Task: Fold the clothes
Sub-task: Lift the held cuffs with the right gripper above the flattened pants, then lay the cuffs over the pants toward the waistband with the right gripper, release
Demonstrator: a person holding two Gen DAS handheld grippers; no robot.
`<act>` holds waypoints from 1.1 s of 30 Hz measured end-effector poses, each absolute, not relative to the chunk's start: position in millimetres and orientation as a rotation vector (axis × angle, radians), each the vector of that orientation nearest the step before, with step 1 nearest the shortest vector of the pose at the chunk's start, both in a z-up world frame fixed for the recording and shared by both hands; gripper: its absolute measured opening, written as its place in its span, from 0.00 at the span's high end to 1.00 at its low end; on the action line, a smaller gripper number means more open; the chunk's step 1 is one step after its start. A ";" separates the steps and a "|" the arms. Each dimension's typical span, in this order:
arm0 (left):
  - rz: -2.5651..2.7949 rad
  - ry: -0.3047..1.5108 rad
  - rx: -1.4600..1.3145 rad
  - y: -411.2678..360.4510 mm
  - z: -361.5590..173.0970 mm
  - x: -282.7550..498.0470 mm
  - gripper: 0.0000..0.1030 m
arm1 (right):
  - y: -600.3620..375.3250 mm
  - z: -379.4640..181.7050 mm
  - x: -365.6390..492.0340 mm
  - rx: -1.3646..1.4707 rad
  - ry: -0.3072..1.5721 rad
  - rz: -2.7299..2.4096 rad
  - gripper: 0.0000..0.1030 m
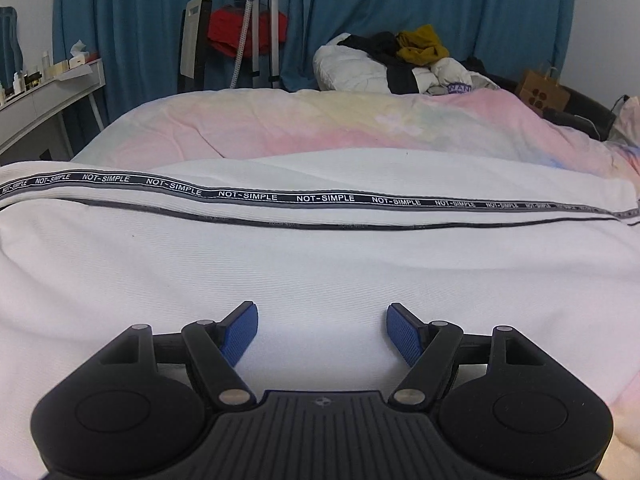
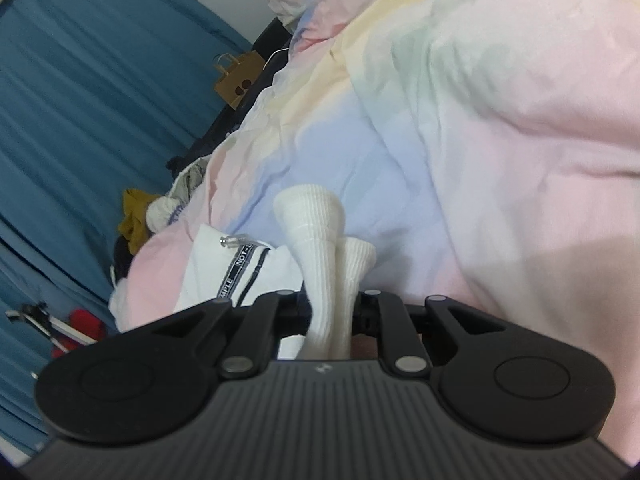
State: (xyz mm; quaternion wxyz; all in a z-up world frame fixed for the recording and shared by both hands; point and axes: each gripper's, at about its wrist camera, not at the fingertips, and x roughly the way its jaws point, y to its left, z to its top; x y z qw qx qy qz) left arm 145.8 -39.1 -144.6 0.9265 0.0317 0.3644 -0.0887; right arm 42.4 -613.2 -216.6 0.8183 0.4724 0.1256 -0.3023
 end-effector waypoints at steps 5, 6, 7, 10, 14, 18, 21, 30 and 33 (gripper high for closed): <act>-0.188 0.746 0.071 -40.3 -144.6 146.6 0.29 | -607.3 -208.4 47.2 0.937 0.290 -0.663 0.86; -0.189 0.745 0.071 -39.9 -144.6 146.3 0.29 | -606.2 -206.8 47.4 0.928 0.292 -0.666 0.86; -0.191 0.743 0.071 -39.4 -144.7 146.1 0.29 | -605.0 -205.0 47.1 0.920 0.293 -0.669 0.86; -0.195 0.740 0.070 -37.7 -144.5 146.5 0.29 | -597.7 -194.9 48.8 0.849 0.293 -0.676 0.86; -0.202 0.739 0.060 -33.9 -142.6 146.3 0.29 | -571.9 -158.6 57.7 0.696 0.253 -0.699 0.86; -0.210 0.728 0.004 -24.7 -134.3 148.0 0.29 | -496.4 -95.6 72.1 0.418 0.132 -0.600 0.86; -0.194 0.693 -0.055 -12.8 -120.9 145.8 0.30 | -414.2 -73.6 72.8 0.242 0.097 -0.403 0.86; -0.070 0.505 -0.322 45.9 -63.0 127.0 0.29 | -189.5 -125.8 64.9 -0.279 0.316 0.165 0.86; -0.052 0.512 -0.386 59.9 -57.4 126.2 0.29 | -155.5 -159.4 62.9 -0.415 0.428 0.243 0.86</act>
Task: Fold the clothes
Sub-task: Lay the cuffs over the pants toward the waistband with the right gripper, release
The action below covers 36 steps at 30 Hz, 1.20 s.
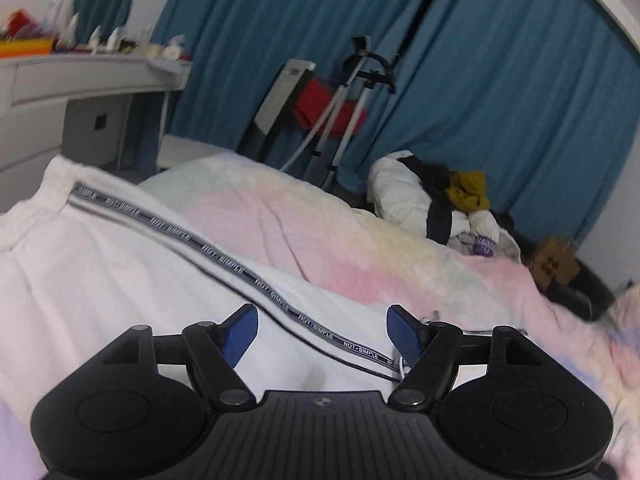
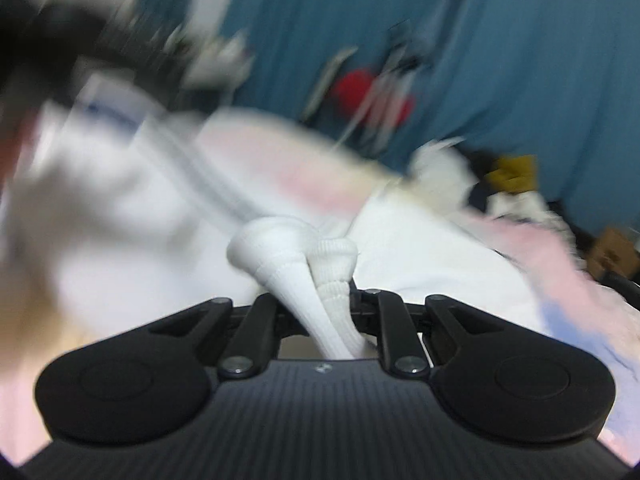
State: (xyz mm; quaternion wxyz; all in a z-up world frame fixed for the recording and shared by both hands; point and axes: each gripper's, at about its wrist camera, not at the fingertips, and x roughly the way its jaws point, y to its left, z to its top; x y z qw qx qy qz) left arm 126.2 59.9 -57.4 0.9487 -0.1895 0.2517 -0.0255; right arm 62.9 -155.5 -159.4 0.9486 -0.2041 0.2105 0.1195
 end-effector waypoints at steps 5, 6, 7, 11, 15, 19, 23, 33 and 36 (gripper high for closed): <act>-0.035 0.509 -0.413 68.0 -52.8 123.1 0.29 | -159.6 -157.0 59.3 -0.330 0.433 0.255 0.86; -0.032 0.507 -0.415 69.5 -51.8 122.1 0.29 | -162.9 -151.5 58.1 -0.303 0.410 0.252 0.86; -0.031 0.505 -0.421 71.0 -50.5 121.3 0.29 | -164.2 -146.5 55.8 -0.292 0.380 0.250 0.86; -0.027 0.488 -0.434 75.4 -47.0 111.9 0.29 | -158.8 -125.5 48.4 -0.251 0.277 0.270 0.86; -0.009 0.464 -0.421 78.0 -43.5 103.0 0.27 | -134.6 -122.6 40.6 -0.279 0.243 0.356 0.86; 0.023 0.486 -0.406 77.8 -48.1 104.0 0.27 | -123.5 -162.0 60.3 -0.310 0.384 0.417 0.86; 0.033 0.502 -0.388 74.2 -53.2 106.5 0.27 | -129.2 -176.6 62.6 -0.301 0.395 0.450 0.84; 0.031 0.507 -0.363 71.3 -57.0 107.8 0.27 | -146.8 -150.3 66.2 -0.034 0.470 0.534 0.38; 0.027 0.500 -0.364 73.5 -54.3 106.8 0.27 | -153.5 -135.3 55.7 0.039 0.443 0.600 0.27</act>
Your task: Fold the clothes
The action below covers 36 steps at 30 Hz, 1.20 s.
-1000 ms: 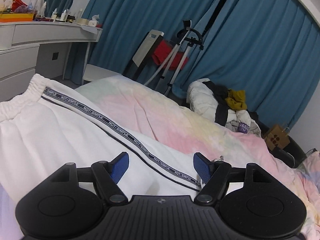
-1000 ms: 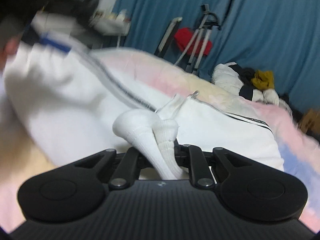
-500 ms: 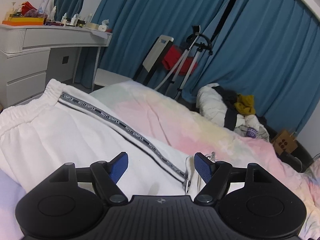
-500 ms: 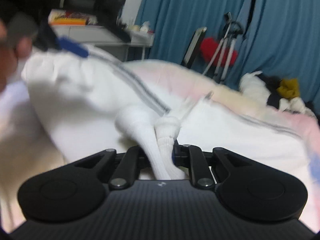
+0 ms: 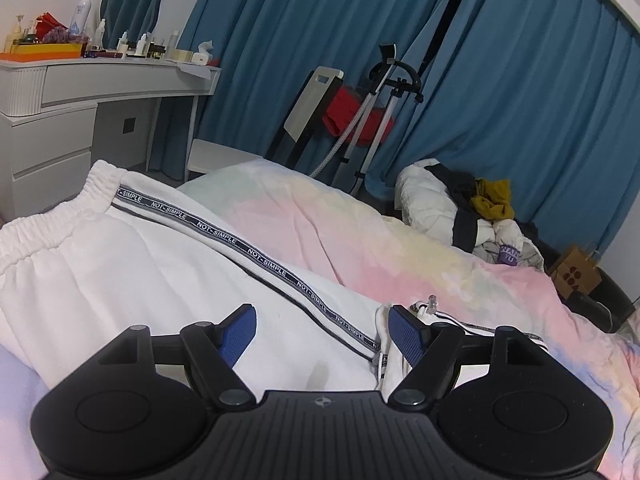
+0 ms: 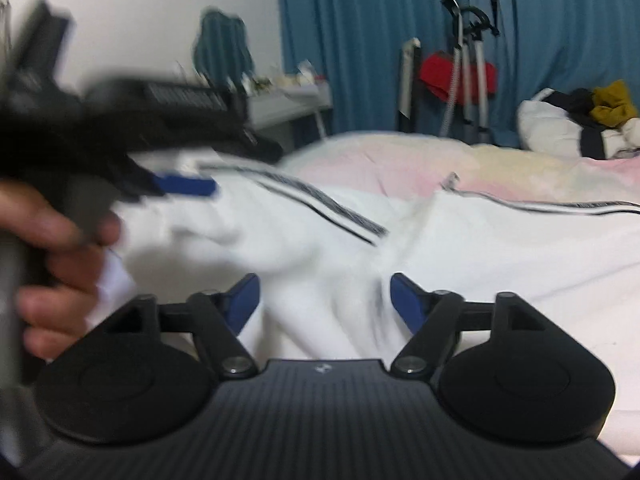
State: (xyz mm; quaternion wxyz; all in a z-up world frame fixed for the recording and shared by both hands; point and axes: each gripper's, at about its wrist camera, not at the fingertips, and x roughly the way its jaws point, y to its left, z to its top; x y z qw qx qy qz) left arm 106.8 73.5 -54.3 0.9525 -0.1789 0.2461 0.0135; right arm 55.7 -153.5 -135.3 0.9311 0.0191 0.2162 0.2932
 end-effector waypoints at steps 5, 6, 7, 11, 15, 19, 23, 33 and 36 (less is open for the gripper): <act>0.026 0.509 -0.359 73.1 -53.1 106.1 0.27 | -174.0 -116.1 42.5 0.098 0.390 0.529 0.27; 0.025 0.513 -0.359 72.5 -53.2 106.1 0.27 | -179.1 -113.7 42.0 0.098 0.375 0.487 0.27; 0.022 0.515 -0.360 72.2 -53.5 105.8 0.27 | -184.8 -112.7 42.9 0.096 0.366 0.439 0.27; 0.021 0.525 -0.363 73.5 -53.5 104.9 0.27 | -208.2 -118.2 55.6 0.090 0.367 0.242 0.27; 0.035 0.566 -0.404 83.6 -52.1 97.5 0.27 | -223.1 -149.3 83.0 0.153 0.535 0.177 0.27; 0.062 0.601 -0.462 107.2 -45.6 78.4 0.26 | -222.1 -171.6 96.0 0.141 0.607 0.147 0.26; 0.123 0.604 -0.588 151.9 -31.5 49.2 0.22 | -219.1 -172.7 95.8 0.123 0.603 0.148 0.25; 0.232 0.776 -0.805 214.5 -71.4 44.5 0.20 | -224.8 -162.7 88.4 0.156 0.619 0.158 0.25; 0.168 0.775 -0.906 225.4 -86.5 64.0 0.20 | -223.1 -163.7 88.2 0.141 0.620 0.158 0.25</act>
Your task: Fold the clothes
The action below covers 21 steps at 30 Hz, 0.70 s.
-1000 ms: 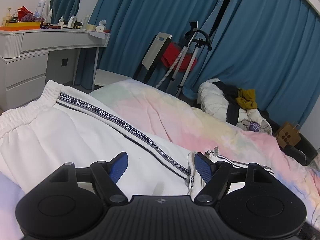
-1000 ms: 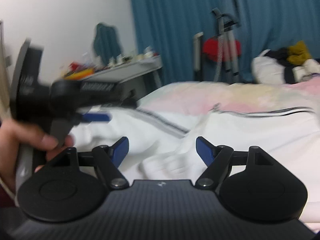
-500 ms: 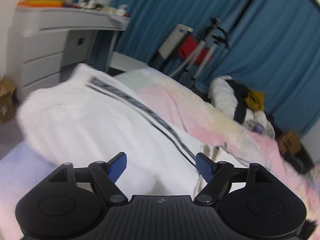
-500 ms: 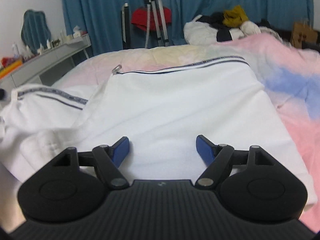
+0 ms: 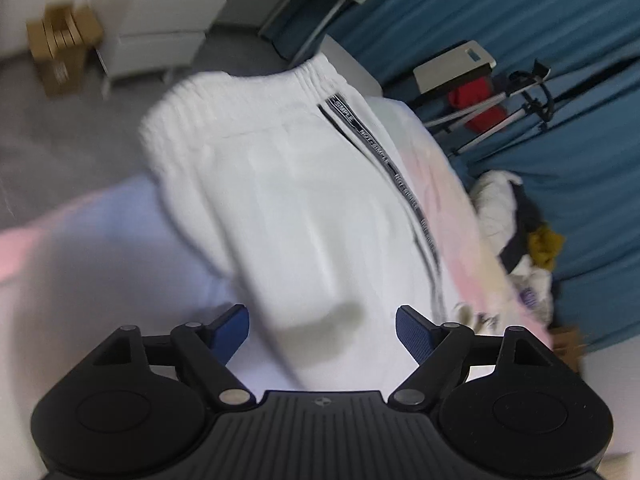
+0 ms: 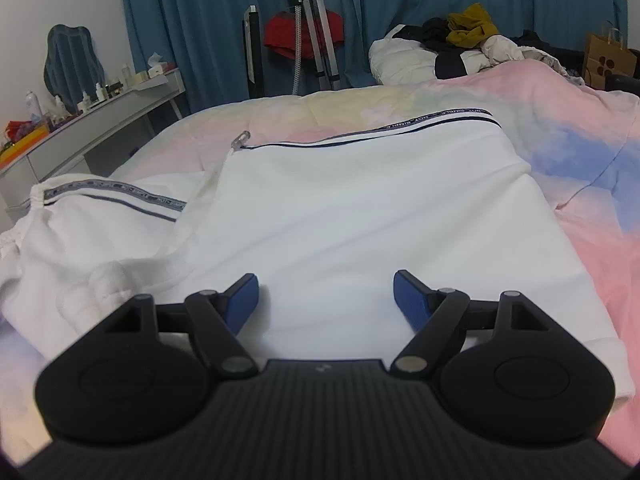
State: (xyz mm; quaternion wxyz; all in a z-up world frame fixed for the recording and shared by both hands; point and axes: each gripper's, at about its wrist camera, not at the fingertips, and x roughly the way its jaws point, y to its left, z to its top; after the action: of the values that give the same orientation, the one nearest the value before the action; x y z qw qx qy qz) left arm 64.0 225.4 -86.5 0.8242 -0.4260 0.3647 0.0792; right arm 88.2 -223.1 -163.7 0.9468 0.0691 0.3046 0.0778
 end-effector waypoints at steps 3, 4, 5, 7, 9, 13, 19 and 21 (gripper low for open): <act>0.243 0.749 -0.961 236.7 -97.3 76.6 0.20 | -221.8 -163.2 89.2 0.144 0.624 0.153 0.25; 0.271 0.750 -0.999 241.7 -103.5 79.0 0.20 | -221.6 -162.7 89.7 0.151 0.626 0.153 0.25; 0.302 0.750 -1.044 246.8 -109.9 76.9 0.25 | -221.7 -162.3 89.9 0.156 0.627 0.155 0.25; 0.353 0.737 -1.130 254.9 -119.4 67.5 0.35 | -221.9 -161.7 89.8 0.162 0.629 0.157 0.25; 0.358 0.703 -1.173 257.9 -120.2 54.2 0.32 | -222.1 -161.3 89.5 0.167 0.630 0.160 0.25; 0.375 0.671 -1.192 266.2 -122.8 55.3 0.28 | -221.6 -160.7 89.3 0.175 0.631 0.159 0.25; 0.428 0.621 -1.079 273.5 -113.6 79.4 0.49 | -217.6 -160.9 90.0 0.139 0.631 0.160 0.25; 0.450 0.608 -1.032 274.9 -112.0 82.9 0.77 | -217.7 -162.0 90.2 0.131 0.632 0.164 0.25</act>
State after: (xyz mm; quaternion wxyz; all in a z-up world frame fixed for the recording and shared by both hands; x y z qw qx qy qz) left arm 82.9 274.9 -112.0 0.8022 -0.4814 0.2838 0.2100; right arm 90.2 -217.7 -162.0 0.9450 0.0645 0.3103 0.0804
